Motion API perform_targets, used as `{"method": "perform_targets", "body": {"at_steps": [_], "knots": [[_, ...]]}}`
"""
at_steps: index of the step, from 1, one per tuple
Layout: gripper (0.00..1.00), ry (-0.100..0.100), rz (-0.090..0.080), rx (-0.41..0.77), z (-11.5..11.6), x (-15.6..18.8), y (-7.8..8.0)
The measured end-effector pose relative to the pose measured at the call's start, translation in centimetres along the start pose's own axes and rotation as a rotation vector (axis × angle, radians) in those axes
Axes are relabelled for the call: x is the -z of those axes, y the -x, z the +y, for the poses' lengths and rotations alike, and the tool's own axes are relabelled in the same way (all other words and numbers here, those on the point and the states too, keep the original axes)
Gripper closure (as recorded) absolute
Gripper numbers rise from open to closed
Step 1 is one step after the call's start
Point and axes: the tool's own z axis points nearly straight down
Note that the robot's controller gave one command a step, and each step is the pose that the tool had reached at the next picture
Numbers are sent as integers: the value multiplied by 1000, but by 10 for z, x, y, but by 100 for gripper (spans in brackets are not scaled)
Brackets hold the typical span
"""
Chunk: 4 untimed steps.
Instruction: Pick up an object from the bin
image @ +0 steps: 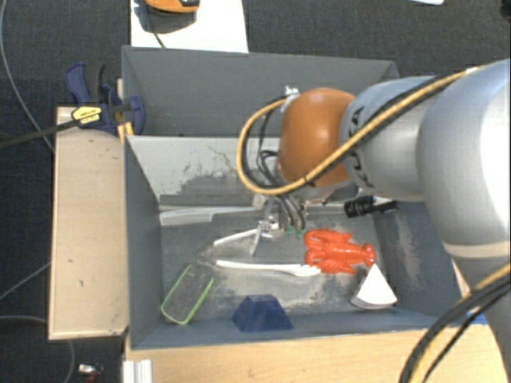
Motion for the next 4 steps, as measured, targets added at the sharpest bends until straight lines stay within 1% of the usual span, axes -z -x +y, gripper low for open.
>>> {"method": "perform_targets", "body": {"at_steps": [1, 2, 3, 4], "knots": [[0, -3, 9, -2, 5, -37, 0], [100, 0, 3, -54, 6, -35, 2], [100, 0, 2, -65, 6, -35, 2], [100, 1, 0, -67, 6, -27, 2]]}}
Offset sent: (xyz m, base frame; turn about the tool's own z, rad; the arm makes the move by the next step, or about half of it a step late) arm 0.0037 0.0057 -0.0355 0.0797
